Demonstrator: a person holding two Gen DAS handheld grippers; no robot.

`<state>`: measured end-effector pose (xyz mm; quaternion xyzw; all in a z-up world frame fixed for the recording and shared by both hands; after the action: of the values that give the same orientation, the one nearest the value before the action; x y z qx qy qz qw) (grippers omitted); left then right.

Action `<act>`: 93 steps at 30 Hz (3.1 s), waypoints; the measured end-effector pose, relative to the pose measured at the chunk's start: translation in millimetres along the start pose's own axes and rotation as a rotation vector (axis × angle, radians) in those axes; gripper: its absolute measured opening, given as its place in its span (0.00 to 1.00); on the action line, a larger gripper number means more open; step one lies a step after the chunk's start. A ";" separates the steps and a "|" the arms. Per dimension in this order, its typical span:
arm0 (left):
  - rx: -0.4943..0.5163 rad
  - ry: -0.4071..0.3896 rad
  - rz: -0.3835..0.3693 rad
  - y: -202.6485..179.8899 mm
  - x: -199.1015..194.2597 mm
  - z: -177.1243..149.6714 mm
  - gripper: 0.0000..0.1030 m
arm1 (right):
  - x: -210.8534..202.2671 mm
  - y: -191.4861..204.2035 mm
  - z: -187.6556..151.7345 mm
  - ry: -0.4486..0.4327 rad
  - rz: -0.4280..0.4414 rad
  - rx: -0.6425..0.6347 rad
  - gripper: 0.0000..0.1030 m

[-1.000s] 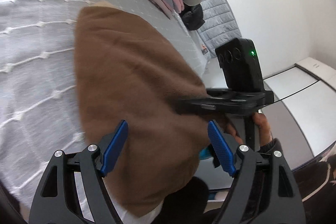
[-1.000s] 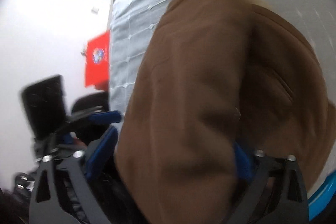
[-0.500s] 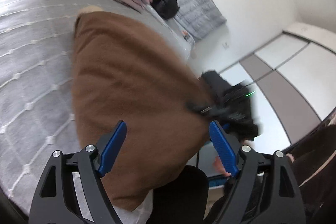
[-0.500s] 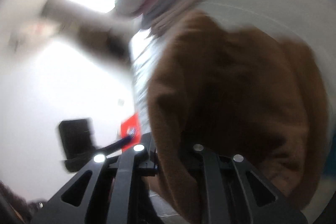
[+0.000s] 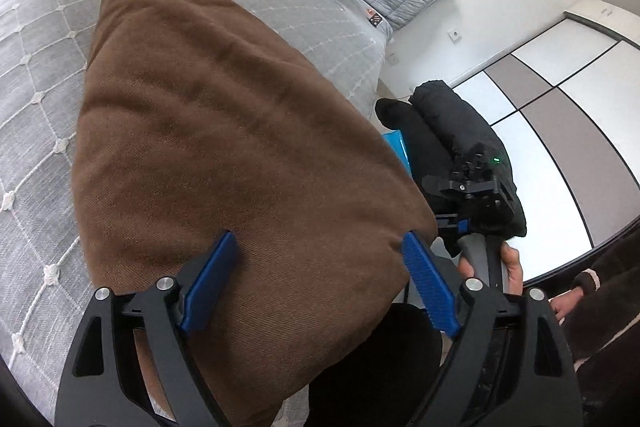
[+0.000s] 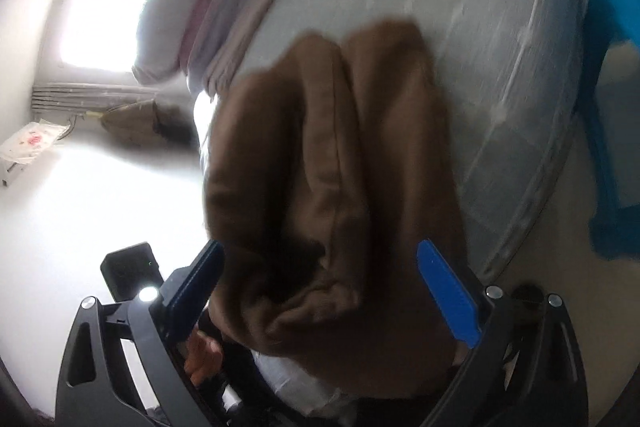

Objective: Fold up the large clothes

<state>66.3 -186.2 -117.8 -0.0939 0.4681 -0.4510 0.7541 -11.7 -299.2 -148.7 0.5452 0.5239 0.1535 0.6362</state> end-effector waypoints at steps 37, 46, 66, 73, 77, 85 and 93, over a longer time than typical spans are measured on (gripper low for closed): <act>0.056 -0.052 -0.126 -64.4 -9.8 18.8 0.81 | -61.4 -25.9 28.9 0.036 0.194 0.049 0.82; -0.120 -0.120 -0.158 -27.8 -11.9 12.6 0.81 | 3.5 31.5 49.5 0.264 0.051 -0.132 0.89; -0.172 -0.347 -0.229 8.3 -87.3 4.7 0.81 | -25.3 119.2 -4.4 0.044 0.014 -0.322 0.18; -0.060 -0.334 -0.239 -33.9 -88.1 23.1 0.81 | -120.3 79.9 1.8 -0.202 -0.067 -0.401 0.16; -0.034 -0.160 -0.194 -44.1 -34.0 16.7 0.81 | -108.0 -64.9 34.4 -0.087 -0.140 -0.096 0.20; -0.012 -0.002 -0.093 -28.1 22.3 -2.2 0.83 | -141.9 -54.7 64.4 -0.073 -0.028 -0.087 0.70; 0.017 0.001 -0.116 -27.4 17.5 -13.0 0.84 | -182.7 -15.7 67.7 -0.370 -0.167 -0.162 0.71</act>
<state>42.5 -211.7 -120.4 -0.1144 0.4585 -0.4978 0.7273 -34.9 -480.9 -80.5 0.4661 0.4275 0.0392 0.7736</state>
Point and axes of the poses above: each gripper's, at about its wrist camera, not at the fingertips, and x roughly the way its jaws point, y to its left, z to its top, the point moved 7 cm from there along x, roughly the way its jaws point, and after that the axes turned 12 degrees about x, right-handed, at the moved point
